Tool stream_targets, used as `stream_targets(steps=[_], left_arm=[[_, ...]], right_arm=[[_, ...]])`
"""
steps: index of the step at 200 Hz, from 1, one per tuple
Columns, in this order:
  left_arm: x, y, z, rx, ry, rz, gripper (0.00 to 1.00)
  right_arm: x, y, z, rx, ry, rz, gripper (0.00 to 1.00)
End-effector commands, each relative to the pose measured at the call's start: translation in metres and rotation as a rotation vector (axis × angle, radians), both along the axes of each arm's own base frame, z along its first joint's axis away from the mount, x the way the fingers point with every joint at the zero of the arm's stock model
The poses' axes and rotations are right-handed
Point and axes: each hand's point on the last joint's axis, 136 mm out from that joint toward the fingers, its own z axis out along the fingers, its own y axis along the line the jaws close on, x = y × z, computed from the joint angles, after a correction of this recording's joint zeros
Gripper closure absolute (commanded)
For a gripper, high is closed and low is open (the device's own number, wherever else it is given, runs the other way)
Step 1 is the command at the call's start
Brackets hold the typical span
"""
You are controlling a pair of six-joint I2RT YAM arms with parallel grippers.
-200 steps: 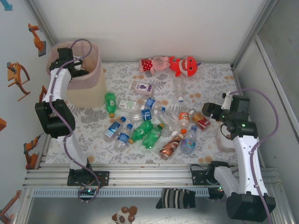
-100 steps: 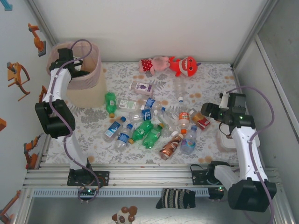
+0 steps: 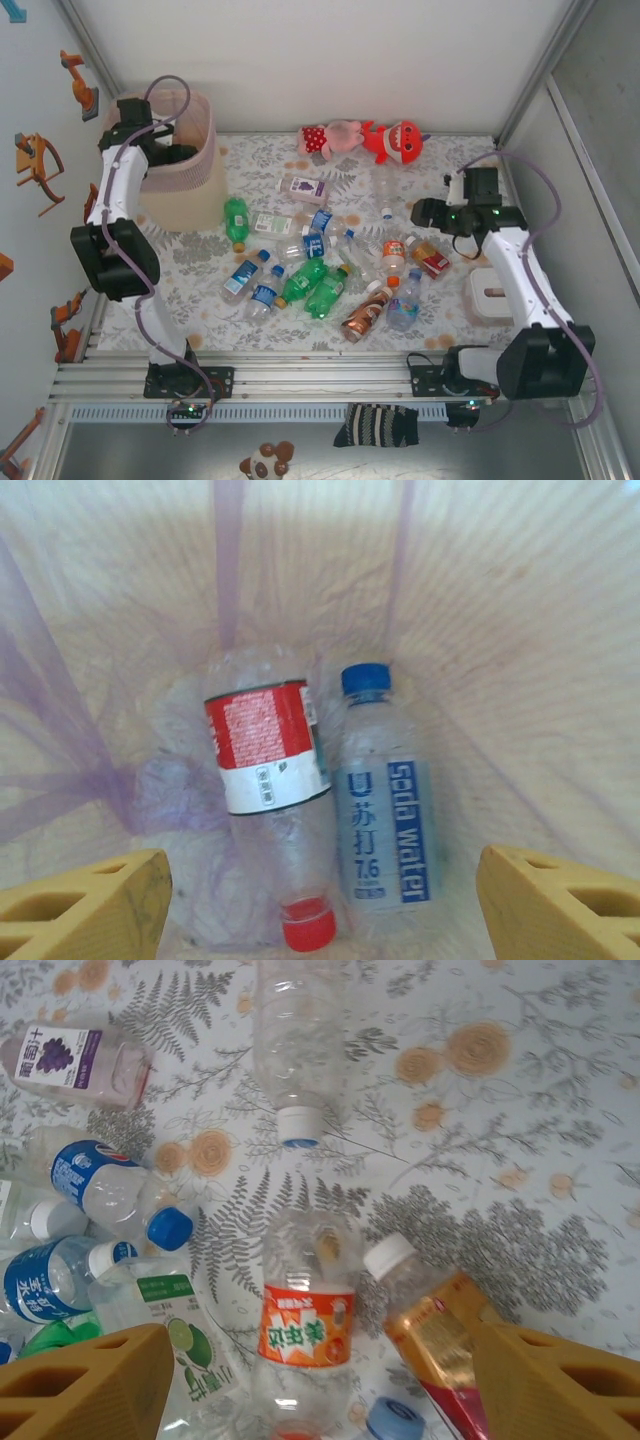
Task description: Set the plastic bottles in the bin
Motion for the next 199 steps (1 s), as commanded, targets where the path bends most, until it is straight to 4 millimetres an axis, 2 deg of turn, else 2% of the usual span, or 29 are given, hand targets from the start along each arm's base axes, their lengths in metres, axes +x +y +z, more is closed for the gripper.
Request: stream_targets(steps=[1, 36, 69, 119, 160, 199], left_arm=[[-0.015, -0.013, 0.068, -0.086, -0.122, -0.016, 0.2], [-0.035, -0.026, 0.109, -0.158, -0.198, -0.029, 0.19], [-0.058, -0.037, 0.133, -0.254, -0.247, -0.013, 0.19], [-0.098, -0.065, 0.163, -0.435, -0.314, -0.064, 0.18], [-0.135, -0.081, 0.172, -0.535, -0.346, -0.097, 0.15], [-0.165, -0.099, 0.172, -0.647, -0.359, -0.144, 0.15]], right_arm=[[0.022, 0.014, 0.004, -0.049, -0.03, 0.038, 0.25], [0.049, 0.039, -0.018, -0.096, 0.012, 0.092, 0.33], [0.075, 0.055, -0.041, -0.115, 0.043, 0.106, 0.37], [0.104, 0.06, -0.078, -0.137, 0.089, 0.095, 0.43], [0.114, 0.063, -0.113, -0.147, 0.153, 0.099, 0.47], [0.123, 0.068, -0.131, -0.131, 0.169, 0.099, 0.51]])
